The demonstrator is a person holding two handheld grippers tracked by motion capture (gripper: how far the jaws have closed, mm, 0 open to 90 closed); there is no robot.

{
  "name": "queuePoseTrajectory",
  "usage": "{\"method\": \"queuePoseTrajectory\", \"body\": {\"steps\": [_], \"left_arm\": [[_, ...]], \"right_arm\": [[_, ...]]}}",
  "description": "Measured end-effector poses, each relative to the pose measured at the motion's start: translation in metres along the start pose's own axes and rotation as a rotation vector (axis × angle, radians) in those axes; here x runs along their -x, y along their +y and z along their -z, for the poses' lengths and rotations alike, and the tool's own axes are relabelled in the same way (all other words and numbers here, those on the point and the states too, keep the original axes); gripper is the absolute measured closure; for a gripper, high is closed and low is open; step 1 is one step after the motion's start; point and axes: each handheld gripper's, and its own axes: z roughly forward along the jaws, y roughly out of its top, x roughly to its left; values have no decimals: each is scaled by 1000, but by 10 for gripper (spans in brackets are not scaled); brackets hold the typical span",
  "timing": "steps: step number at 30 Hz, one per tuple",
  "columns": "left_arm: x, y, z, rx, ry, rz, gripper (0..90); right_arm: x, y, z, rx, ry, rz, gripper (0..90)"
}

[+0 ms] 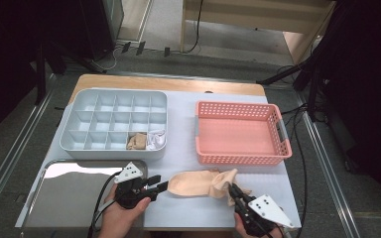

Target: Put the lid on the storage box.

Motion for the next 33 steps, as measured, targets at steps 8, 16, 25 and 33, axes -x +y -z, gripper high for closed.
{"method": "queuePoseTrajectory", "body": {"steps": [8, 16, 25, 33], "left_arm": [[2, -2, 0, 2, 1, -3, 597], [2, -4, -1, -11, -2, -9, 597], [14, -10, -4, -40, -14, -26, 645], [23, -16, -16, -103, -21, -50, 664]], "right_arm": [[-42, -9, -38, -77, 223, 131, 858], [-37, -16, -44, -151, 241, 94, 543], [0, -13, -12, -128, 122, -117, 659], [-32, -14, -19, -153, 162, -159, 621]]}}
